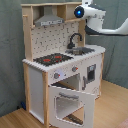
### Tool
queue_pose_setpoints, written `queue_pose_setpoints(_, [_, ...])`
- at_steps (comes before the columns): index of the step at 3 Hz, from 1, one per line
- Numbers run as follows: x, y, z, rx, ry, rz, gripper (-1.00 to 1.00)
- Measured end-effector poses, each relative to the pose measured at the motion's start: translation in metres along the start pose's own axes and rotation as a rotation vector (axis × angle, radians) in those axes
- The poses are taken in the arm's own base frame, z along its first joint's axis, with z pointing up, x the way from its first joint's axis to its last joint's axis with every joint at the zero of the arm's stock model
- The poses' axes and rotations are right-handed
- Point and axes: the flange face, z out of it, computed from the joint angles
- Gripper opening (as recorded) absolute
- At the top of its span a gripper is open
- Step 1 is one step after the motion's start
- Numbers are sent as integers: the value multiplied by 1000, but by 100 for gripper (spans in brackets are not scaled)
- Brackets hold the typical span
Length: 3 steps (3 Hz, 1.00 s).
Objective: Play with the kitchen
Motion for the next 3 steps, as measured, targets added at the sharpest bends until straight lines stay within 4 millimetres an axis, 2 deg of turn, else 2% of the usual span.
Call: queue_pose_setpoints(3, [-19,21,14,41,56,-15,-100])
